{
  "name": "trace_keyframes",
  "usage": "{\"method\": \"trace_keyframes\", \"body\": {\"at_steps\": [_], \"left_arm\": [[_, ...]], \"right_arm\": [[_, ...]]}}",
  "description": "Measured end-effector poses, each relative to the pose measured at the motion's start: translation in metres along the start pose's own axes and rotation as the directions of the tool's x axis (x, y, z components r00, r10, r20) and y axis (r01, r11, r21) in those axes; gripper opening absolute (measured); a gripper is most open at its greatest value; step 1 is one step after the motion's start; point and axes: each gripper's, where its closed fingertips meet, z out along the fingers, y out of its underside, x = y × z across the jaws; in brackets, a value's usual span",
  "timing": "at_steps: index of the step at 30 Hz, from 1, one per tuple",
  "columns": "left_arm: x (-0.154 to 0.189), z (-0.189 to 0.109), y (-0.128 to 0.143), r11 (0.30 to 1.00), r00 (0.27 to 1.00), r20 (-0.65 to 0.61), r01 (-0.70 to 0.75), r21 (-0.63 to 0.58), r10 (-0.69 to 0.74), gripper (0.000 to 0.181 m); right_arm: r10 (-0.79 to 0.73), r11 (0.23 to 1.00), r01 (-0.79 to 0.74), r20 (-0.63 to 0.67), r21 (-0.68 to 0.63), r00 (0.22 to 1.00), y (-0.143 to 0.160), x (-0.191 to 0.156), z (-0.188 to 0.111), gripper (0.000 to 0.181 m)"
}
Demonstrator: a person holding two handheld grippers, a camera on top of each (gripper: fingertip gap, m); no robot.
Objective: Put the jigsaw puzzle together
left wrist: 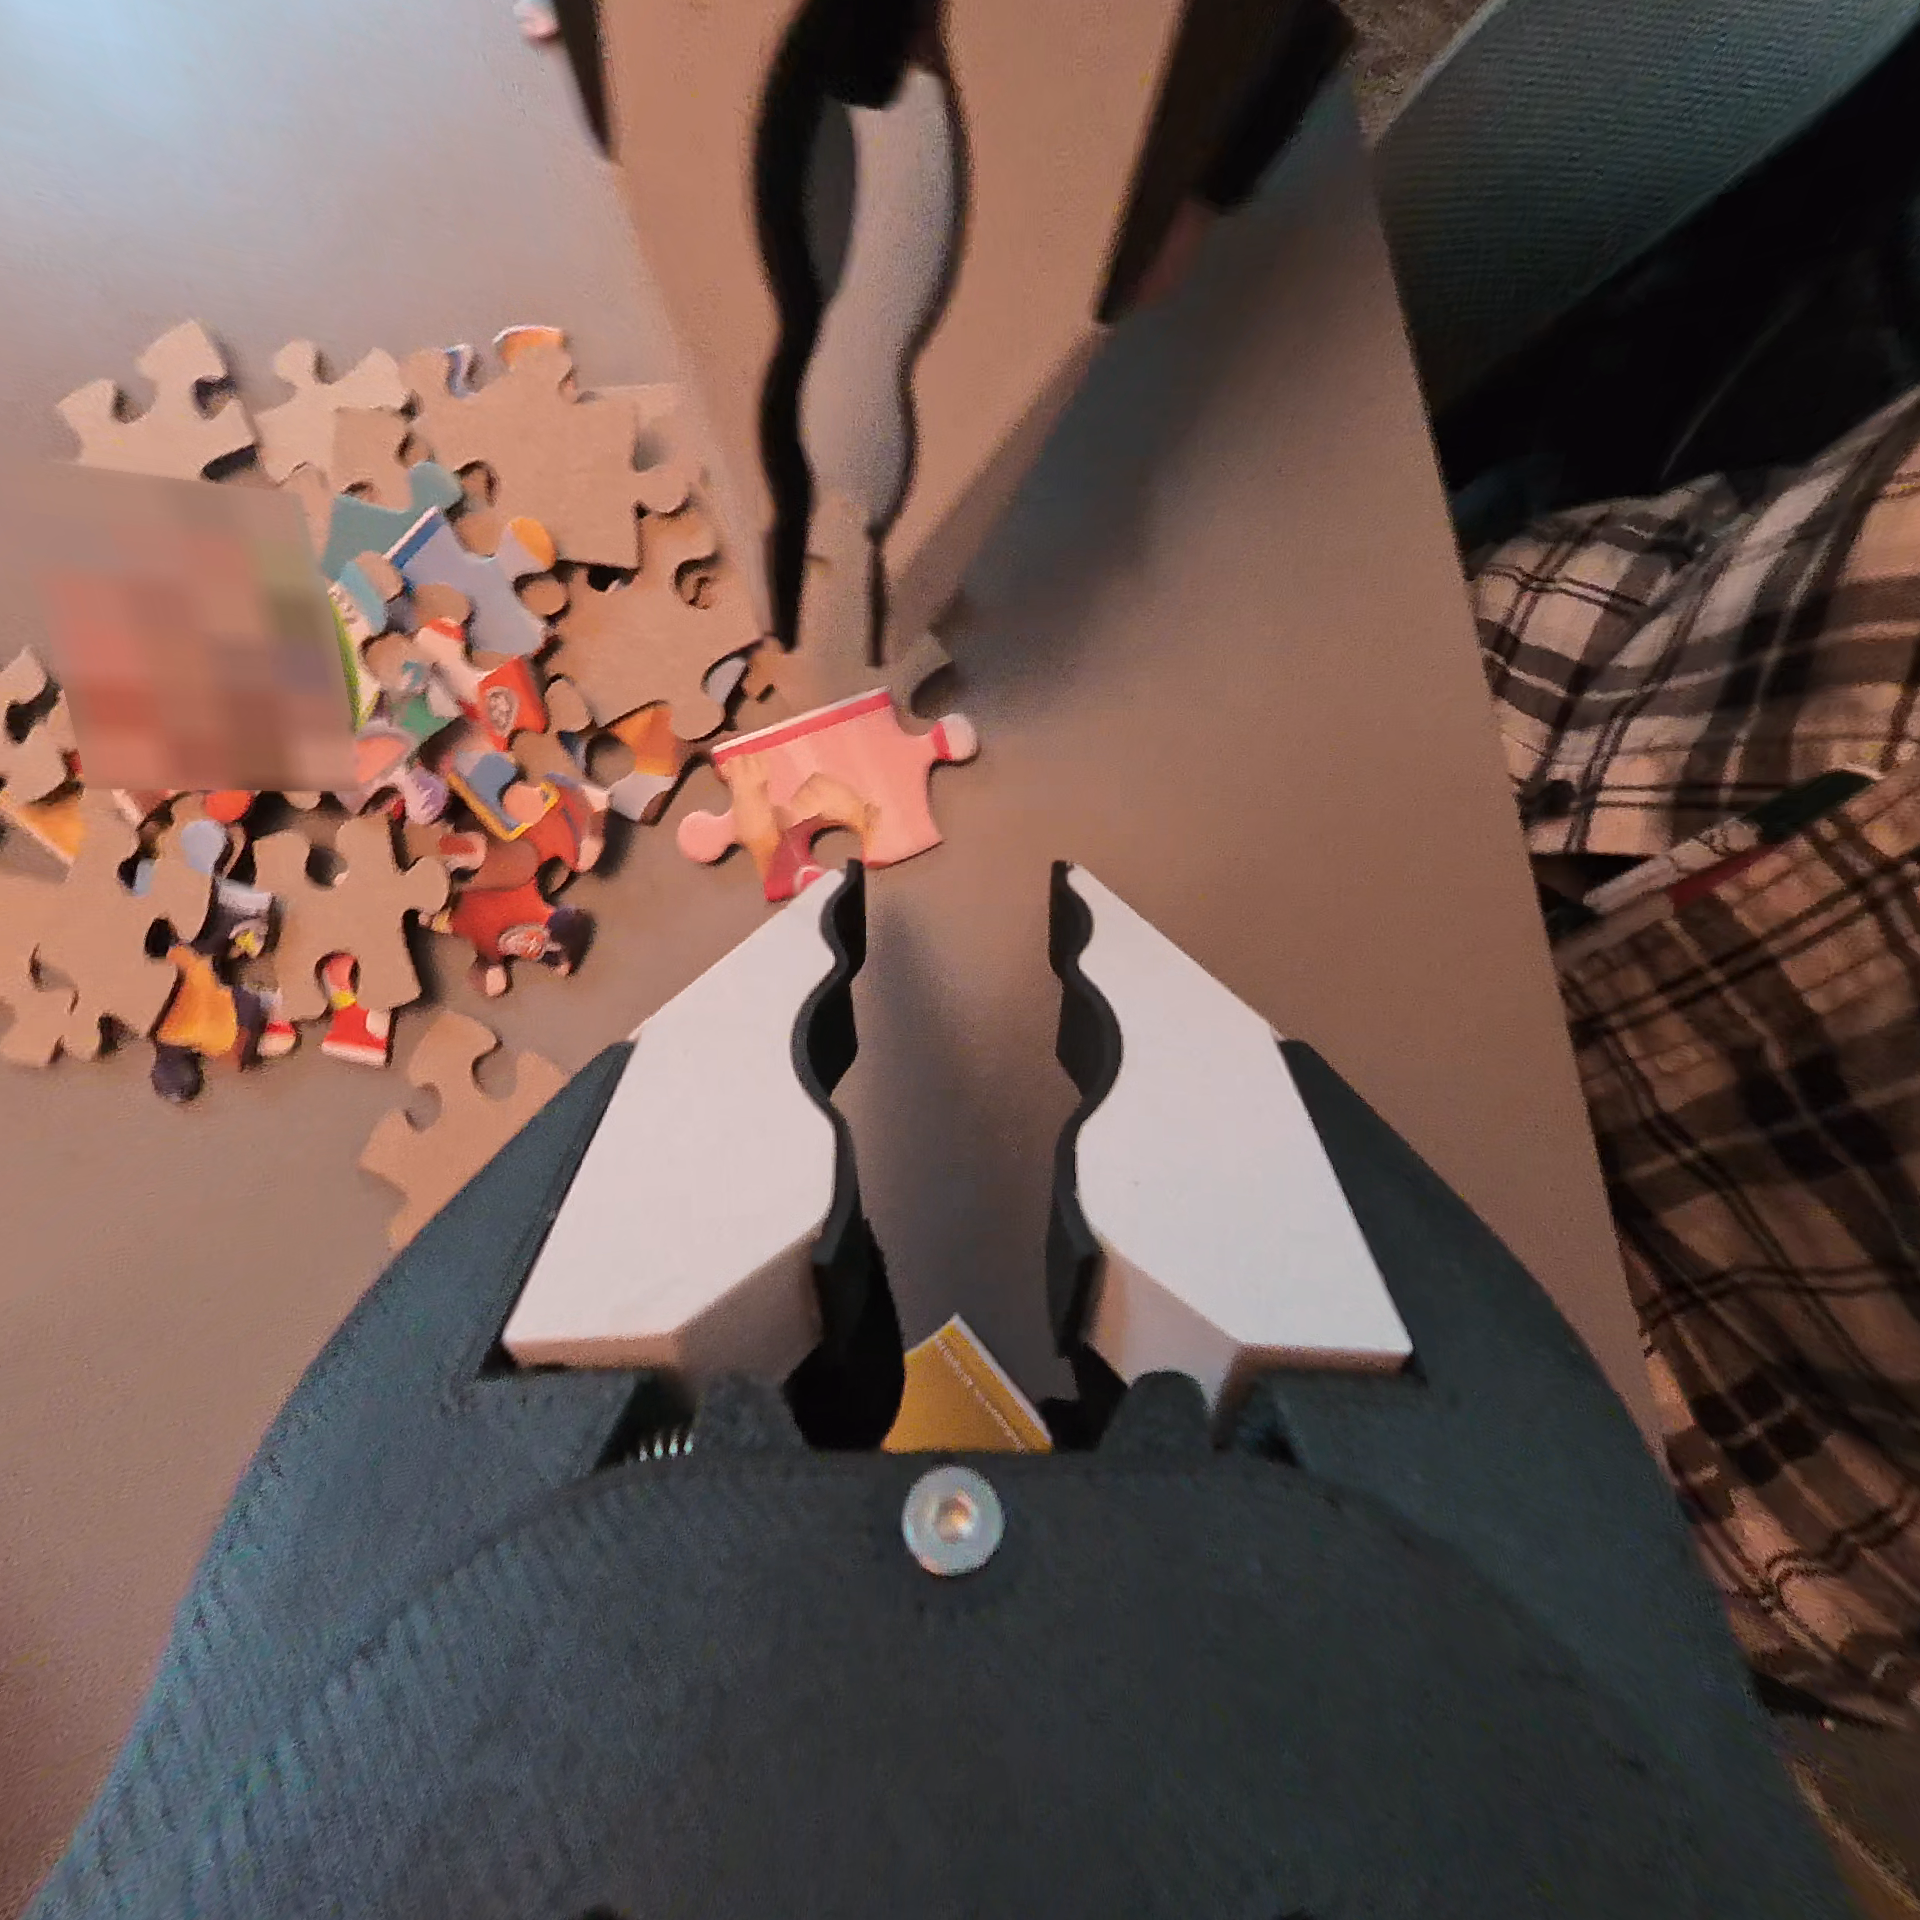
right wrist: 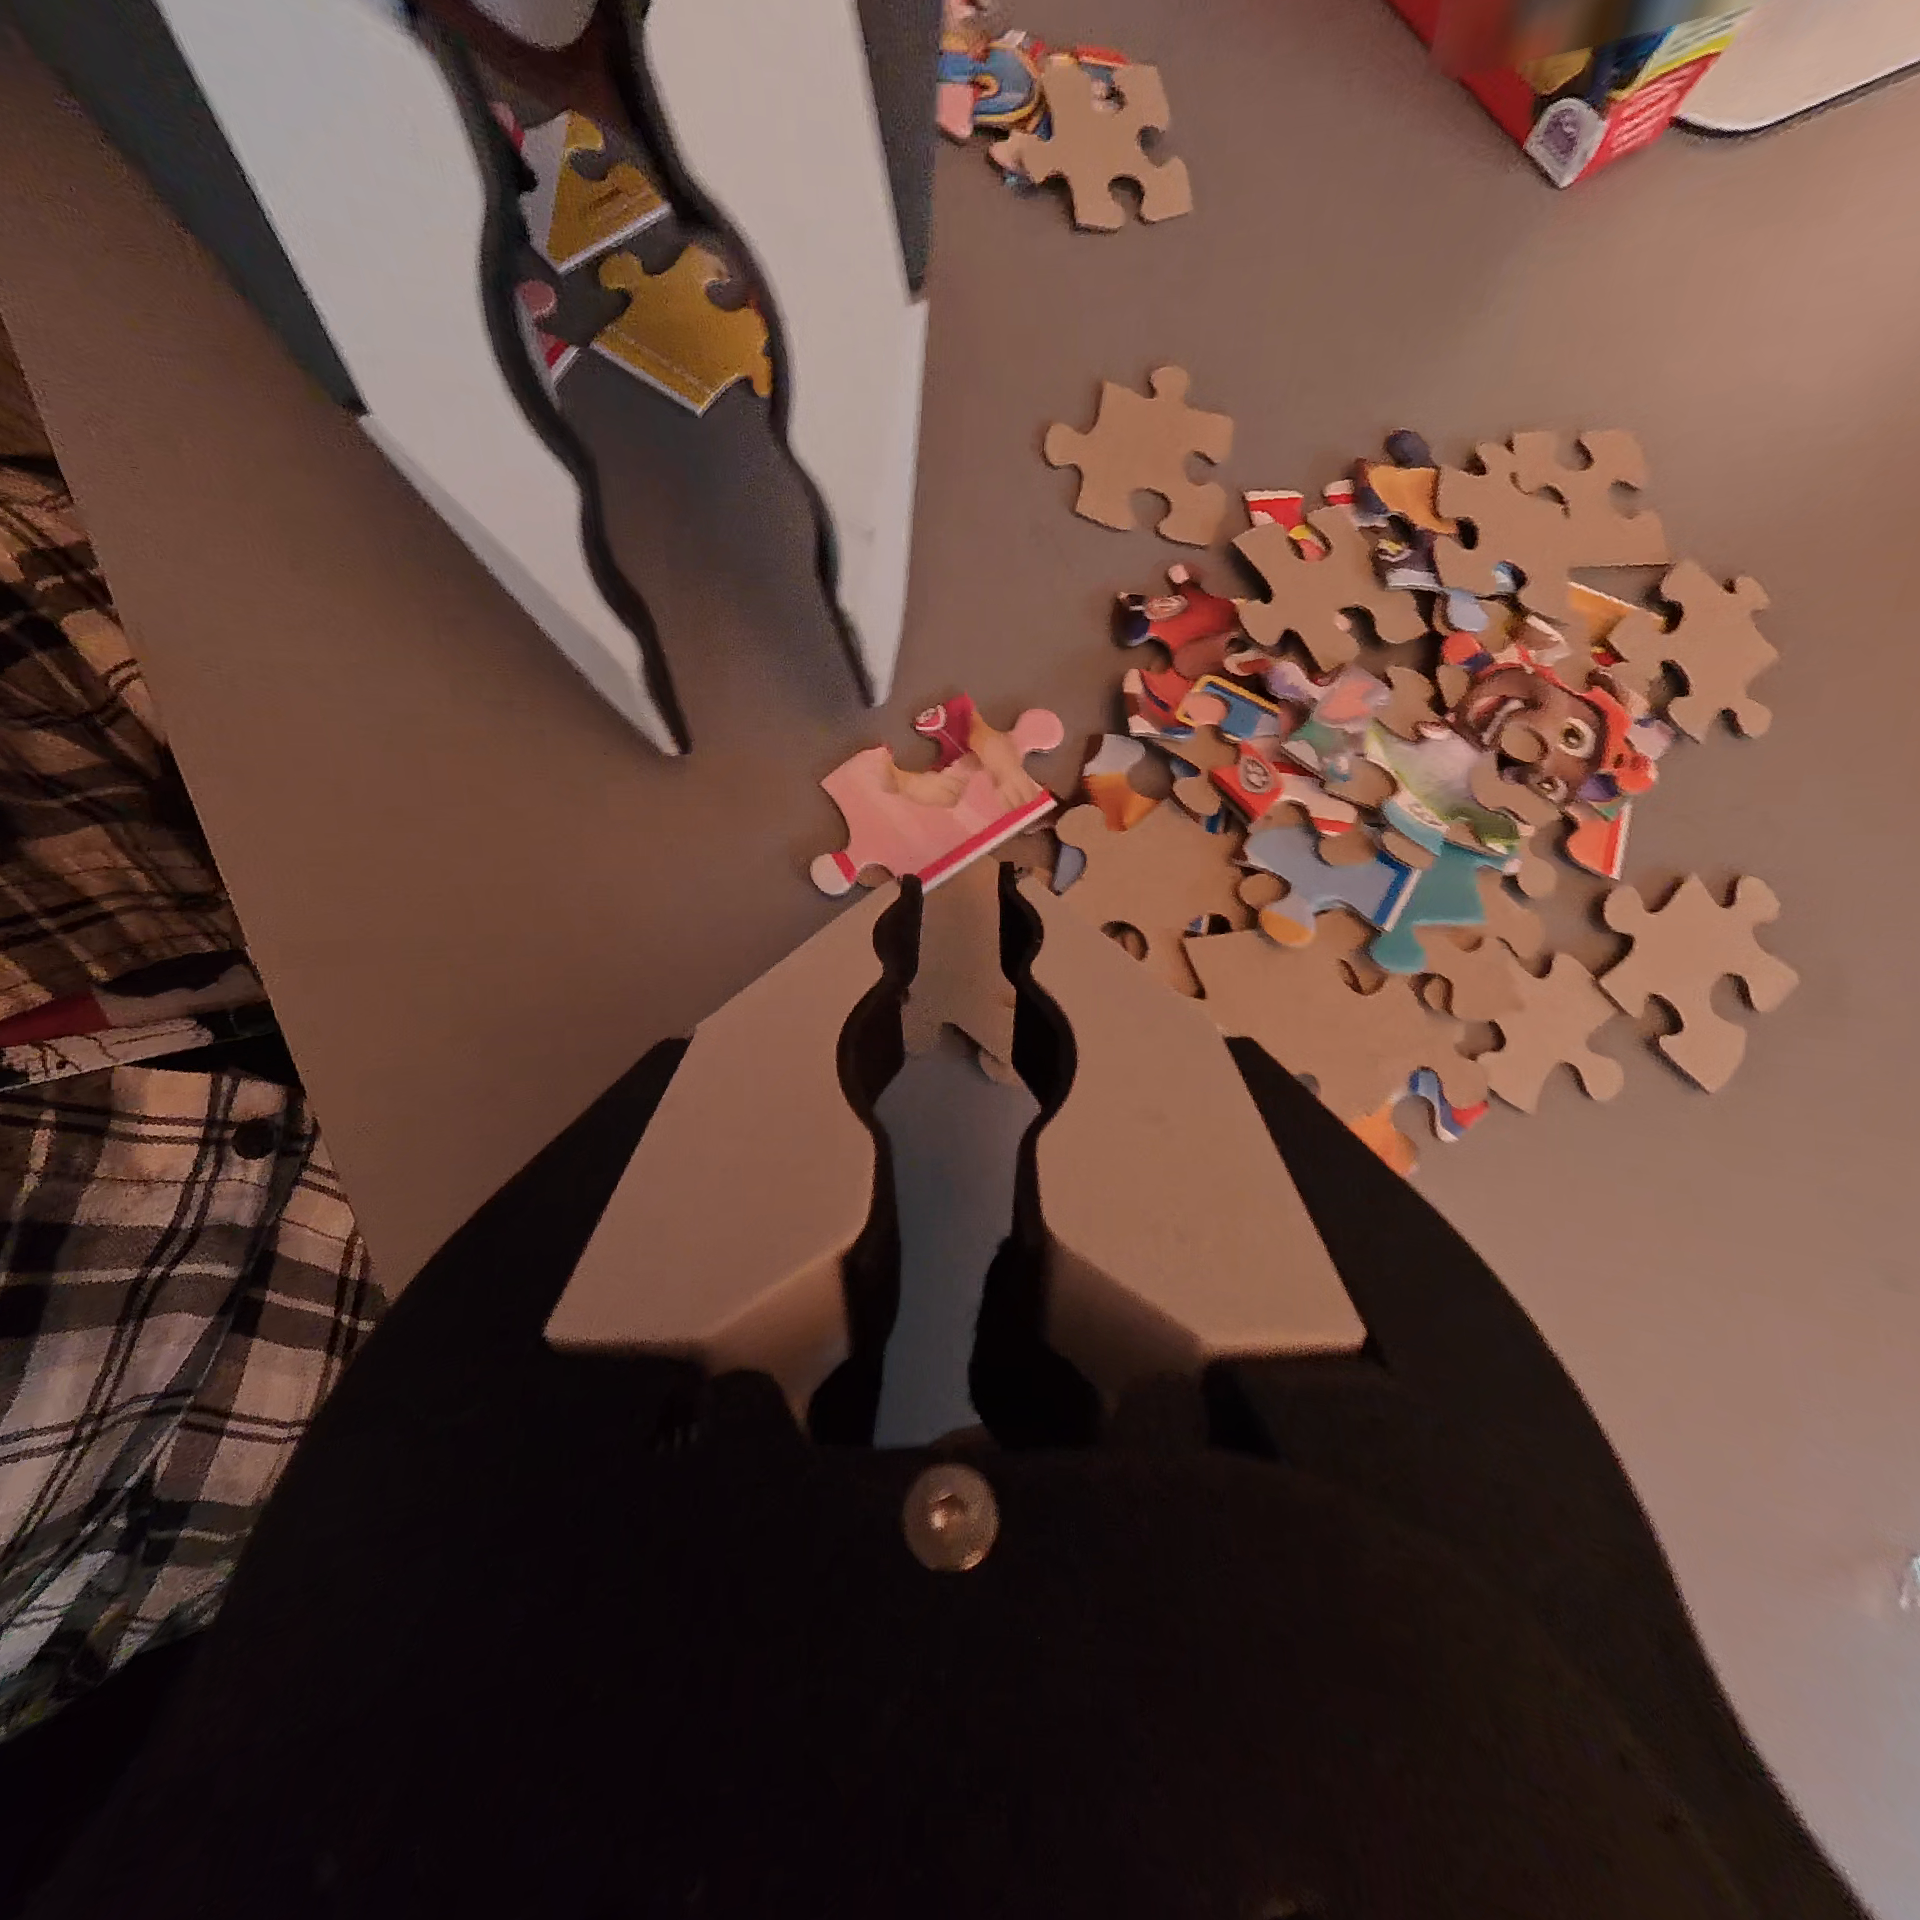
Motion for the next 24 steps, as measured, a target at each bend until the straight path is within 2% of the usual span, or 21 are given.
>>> {"method": "trace_keyframes", "body": {"at_steps": [3, 8, 11, 14, 16, 21, 24], "left_arm": [[-0.010, 0.004, 0.012, 0.998, 0.999, 0.035, 0.041, -0.040, -0.040, 0.037], [-0.002, 0.003, 0.015, 0.996, 0.995, -0.040, 0.087, -0.019, -0.087, 0.054], [0.003, -0.003, 0.020, 0.995, 0.991, -0.090, 0.092, -0.029, -0.094, 0.056], [0.009, -0.010, 0.024, 0.997, 0.990, -0.120, 0.076, -0.021, -0.078, 0.053], [0.015, -0.012, 0.026, 0.997, 0.985, -0.153, 0.076, -0.011, -0.077, 0.051], [0.013, -0.032, 0.036, 0.997, 0.989, -0.126, 0.080, -0.013, -0.081, 0.051], [0.013, -0.051, 0.048, 0.995, 0.994, -0.062, 0.093, -0.031, -0.094, 0.051]], "right_arm": [[-0.013, 0.999, 0.015, 0.051, -0.043, 0.999, 0.001, -0.013, 0.011, 0.012], [-0.051, 0.998, 0.053, 0.130, -0.013, 0.990, -0.015, -0.043, 0.026, 0.013], [-0.066, 0.998, 0.063, 0.213, 0.024, 0.975, -0.025, -0.064, 0.028, 0.018], [-0.053, 0.998, 0.044, 0.174, 0.054, 0.983, -0.029, -0.056, 0.024, 0.018], [-0.062, 0.998, 0.061, 0.123, 0.014, 0.990, -0.022, -0.046, 0.027, 0.023], [-0.073, 0.997, 0.076, 0.186, -0.013, 0.980, -0.020, -0.064, 0.028, 0.021], [-0.058, 0.998, 0.060, 0.166, -0.010, 0.984, -0.020, -0.061, 0.023, 0.023]]}}
